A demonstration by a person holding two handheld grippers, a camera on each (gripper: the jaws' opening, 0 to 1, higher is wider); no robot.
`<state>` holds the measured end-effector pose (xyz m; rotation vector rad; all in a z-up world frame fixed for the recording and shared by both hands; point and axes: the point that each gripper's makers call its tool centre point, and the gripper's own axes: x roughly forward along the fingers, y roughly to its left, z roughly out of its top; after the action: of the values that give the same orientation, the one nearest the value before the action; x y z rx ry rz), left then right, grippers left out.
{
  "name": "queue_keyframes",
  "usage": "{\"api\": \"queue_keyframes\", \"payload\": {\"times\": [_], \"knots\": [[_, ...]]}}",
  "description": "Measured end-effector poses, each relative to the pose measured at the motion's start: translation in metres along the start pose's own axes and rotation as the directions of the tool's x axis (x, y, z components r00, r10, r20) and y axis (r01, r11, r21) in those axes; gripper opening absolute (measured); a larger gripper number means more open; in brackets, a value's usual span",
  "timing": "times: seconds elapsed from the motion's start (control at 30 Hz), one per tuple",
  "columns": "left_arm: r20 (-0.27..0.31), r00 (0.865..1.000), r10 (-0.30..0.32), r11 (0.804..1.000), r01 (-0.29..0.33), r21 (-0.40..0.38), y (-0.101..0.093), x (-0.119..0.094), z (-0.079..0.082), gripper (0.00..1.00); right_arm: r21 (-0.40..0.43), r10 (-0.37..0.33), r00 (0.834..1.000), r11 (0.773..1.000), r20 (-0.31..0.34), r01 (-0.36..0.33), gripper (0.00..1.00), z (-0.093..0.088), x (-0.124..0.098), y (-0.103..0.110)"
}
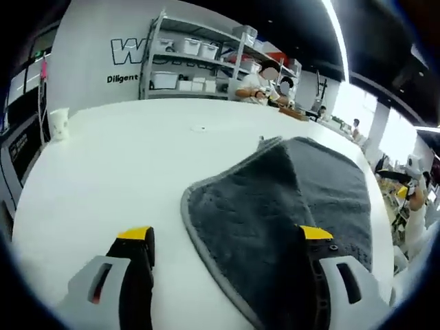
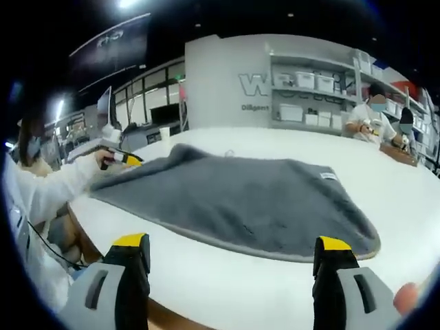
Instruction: Open the folded towel by lifting each exposed corner and separating the folded layers until the towel lies flat within the target outline without major curled edges
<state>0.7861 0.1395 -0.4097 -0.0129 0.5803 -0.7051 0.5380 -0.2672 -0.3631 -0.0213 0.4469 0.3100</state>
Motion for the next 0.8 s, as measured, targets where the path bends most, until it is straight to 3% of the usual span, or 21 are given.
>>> {"api": "queue_keyframes", "payload": {"times": [0.1,0.3,0.4,0.53,0.7,0.8], "knots": [[0.048,0.999,-0.004,1.000,0.004,-0.003,0.003,0.006,0.007,0.75,-0.008,0.005,1.000,1.000,-0.022,-0.005,0.99,-0.002,0.004,0.002],[0.067,0.998,-0.012,0.999,0.014,-0.030,0.004,0.011,0.015,0.68,-0.026,0.008,0.999,1.000,-0.041,-0.009,0.99,0.000,0.008,0.004],[0.068,0.998,-0.017,1.000,0.016,0.021,0.002,0.014,0.014,0.55,-0.027,0.014,0.999,1.000,-0.041,-0.016,0.99,0.001,0.009,0.005],[0.077,0.996,-0.044,0.999,0.042,0.020,-0.001,0.016,0.013,0.38,-0.026,0.013,0.999,1.000,-0.046,-0.014,0.99,0.001,0.012,0.005],[0.108,0.994,-0.004,0.999,0.008,-0.044,0.014,0.017,0.014,0.24,-0.011,0.031,0.998,0.999,-0.053,-0.032,0.99,-0.001,0.014,0.010],[0.112,0.993,0.022,0.999,-0.018,-0.037,0.021,0.018,0.013,0.16,-0.009,0.035,0.998,0.999,-0.050,-0.035,0.99,-0.002,0.016,0.012]]}}
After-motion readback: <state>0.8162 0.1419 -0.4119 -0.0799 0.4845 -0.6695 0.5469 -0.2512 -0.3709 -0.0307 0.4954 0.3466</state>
